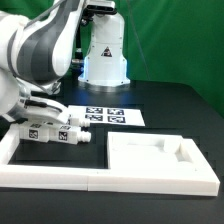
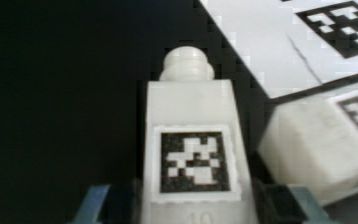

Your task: Assemble one leg

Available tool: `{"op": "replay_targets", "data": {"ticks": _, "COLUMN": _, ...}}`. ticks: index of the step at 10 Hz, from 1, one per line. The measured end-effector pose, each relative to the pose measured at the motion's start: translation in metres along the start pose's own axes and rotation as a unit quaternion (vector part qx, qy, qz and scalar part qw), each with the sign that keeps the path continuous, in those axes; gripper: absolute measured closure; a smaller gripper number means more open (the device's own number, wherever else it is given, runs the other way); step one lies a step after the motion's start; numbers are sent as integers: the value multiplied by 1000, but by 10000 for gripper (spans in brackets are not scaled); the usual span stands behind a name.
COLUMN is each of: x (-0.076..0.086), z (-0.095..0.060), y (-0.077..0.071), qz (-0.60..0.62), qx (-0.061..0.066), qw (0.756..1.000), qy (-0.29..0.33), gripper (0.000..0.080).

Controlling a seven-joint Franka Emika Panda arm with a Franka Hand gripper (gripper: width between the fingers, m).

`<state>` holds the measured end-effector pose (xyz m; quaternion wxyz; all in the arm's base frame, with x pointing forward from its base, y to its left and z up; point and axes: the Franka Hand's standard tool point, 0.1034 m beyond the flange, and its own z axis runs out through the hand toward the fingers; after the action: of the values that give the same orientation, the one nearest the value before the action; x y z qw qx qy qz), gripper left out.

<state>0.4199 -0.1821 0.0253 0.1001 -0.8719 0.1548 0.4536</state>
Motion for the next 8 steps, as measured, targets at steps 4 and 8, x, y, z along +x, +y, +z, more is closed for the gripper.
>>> {"op": "replay_targets", "data": {"ticks": 4, "x": -49, "z": -59, "y": -61, "qz": -9, "qx": -13, "qw": 999, "qy": 32, "gripper": 515}}
{"op": "replay_targets", "data": {"ticks": 8, "x": -45, "z": -83, "y": -113, "qz": -23, "qx": -42, "qw": 991, "qy": 122, "gripper": 514}}
